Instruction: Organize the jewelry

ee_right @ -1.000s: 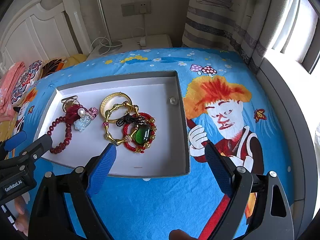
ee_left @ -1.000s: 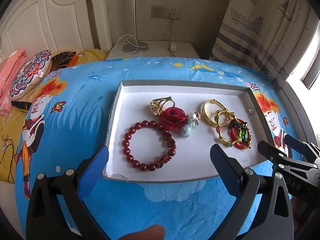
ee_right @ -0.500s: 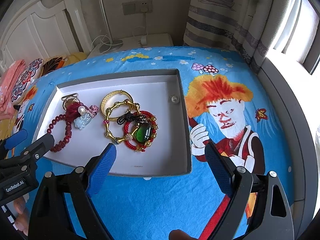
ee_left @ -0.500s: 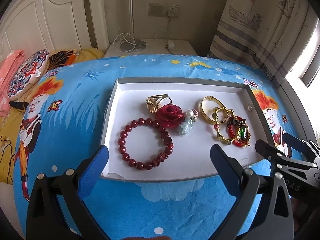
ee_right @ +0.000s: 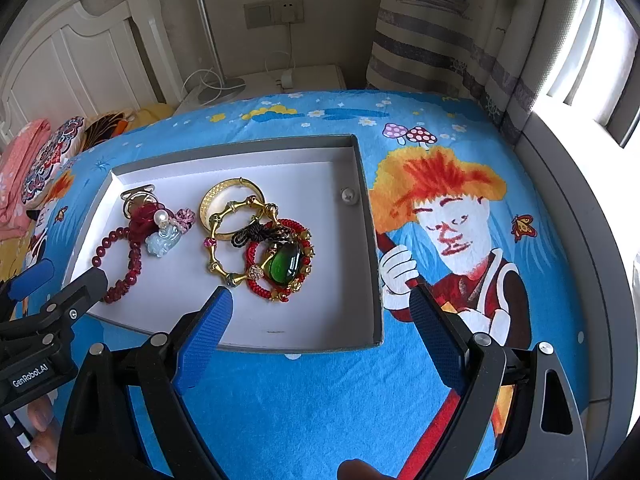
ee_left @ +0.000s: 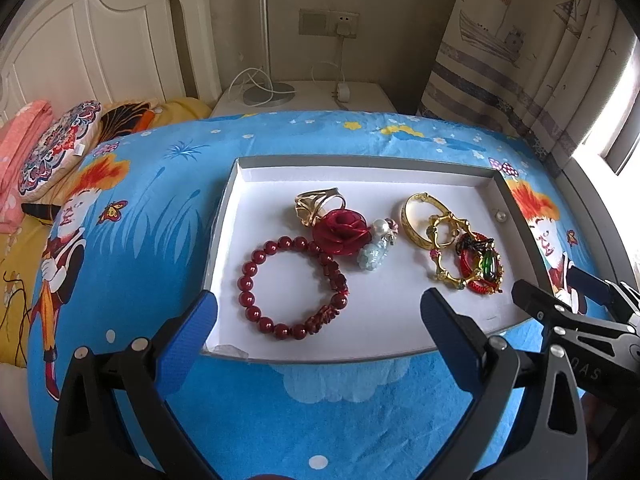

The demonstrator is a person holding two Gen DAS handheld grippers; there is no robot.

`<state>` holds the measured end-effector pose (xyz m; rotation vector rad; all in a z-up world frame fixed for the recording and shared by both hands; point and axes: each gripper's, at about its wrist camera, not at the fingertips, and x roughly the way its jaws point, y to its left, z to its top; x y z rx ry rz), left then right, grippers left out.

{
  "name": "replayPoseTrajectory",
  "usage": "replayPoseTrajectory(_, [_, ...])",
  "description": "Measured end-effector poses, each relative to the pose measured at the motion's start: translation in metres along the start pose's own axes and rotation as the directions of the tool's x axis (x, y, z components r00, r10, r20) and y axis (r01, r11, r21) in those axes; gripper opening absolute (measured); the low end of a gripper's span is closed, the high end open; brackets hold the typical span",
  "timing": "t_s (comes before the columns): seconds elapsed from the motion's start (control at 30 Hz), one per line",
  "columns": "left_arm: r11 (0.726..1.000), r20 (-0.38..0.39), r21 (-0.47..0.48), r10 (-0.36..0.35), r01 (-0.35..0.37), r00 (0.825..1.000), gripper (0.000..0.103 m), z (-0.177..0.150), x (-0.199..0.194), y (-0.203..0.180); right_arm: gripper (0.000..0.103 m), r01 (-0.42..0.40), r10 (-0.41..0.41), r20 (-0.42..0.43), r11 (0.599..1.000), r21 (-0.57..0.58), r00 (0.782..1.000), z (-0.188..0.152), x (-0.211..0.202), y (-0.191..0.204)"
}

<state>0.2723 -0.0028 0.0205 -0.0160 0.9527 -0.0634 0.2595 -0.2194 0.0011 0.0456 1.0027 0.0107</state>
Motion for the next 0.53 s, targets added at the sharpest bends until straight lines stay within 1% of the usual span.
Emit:
replayPoseTrajectory(0.13, [1.000, -0.002, 0.000, -0.002, 0.002, 1.000, 0.098, 0.0000, 0.0000, -0.0004, 0.084, 0.001, -0.001, -0.002, 1.000, 0.000, 1.000, -0.0014, 0.0014, -0.0003])
replayPoseTrajectory(0.3, [1.000, -0.011, 0.000, -0.022, 0.022, 1.000, 0.098, 0.0012, 0.0011, 0.0010, 0.084, 0.000, 0.000, -0.001, 1.000, 0.001, 1.000, -0.0013, 0.0014, -0.0007])
replayPoseTrajectory(0.53, [1.000, -0.027, 0.004, -0.016, 0.016, 1.000, 0.098, 0.0010, 0.0036, -0.0021, 0.084, 0.001, -0.001, -0.003, 1.000, 0.001, 1.000, -0.0015, 0.0018, -0.0009])
